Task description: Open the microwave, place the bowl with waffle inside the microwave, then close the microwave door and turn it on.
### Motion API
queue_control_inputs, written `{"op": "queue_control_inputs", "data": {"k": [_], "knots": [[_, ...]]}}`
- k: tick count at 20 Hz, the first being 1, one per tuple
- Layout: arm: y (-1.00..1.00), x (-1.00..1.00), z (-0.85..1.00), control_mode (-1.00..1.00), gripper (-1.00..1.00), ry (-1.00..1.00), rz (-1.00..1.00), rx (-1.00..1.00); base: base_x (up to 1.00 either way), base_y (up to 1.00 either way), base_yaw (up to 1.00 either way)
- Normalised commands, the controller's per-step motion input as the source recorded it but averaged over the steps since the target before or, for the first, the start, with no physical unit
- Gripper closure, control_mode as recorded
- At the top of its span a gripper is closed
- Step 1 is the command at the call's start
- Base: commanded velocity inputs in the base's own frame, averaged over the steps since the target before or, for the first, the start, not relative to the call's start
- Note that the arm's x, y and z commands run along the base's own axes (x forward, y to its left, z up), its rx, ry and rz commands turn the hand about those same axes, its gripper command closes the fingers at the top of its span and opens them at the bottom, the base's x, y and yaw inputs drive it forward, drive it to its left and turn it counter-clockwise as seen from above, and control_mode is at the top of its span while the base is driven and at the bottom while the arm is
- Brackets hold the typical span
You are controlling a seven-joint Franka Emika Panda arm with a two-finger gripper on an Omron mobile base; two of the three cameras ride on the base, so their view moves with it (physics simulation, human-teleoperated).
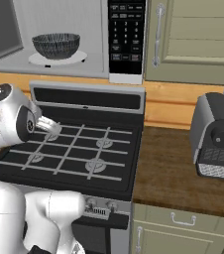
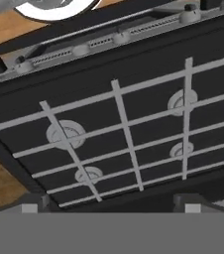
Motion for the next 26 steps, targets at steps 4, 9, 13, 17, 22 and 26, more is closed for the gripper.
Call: {"op": "queue_control_inputs", "data": {"k": [4,9,13,17,22,26], "knots": [[0.25,0.29,-0.50,-1.00,-1.00,-0.20,0.13,-0.31,0.00,0.00,0.00],[0.47,-0.10,-0.11,-1.00,-1.00,-0.55,0.08,-0.22,0.00,0.00,0.00],[0.64,-0.35,-0.03,-1.00,-1.00,-0.70,0.07,-0.21,0.00,0.00,0.00],[0.70,-0.39,-0.04,-1.00,-1.00,-0.78,0.07,-0.24,0.00,0.00,0.00],[0.56,-0.12,-0.09,-1.00,1.00,-0.65,0.01,-0.12,0.00,0.00,0.00],[0.72,0.00,0.00,-1.00,1.00,-0.34,-0.06,0.00,0.00,0.00,0.00]]}}
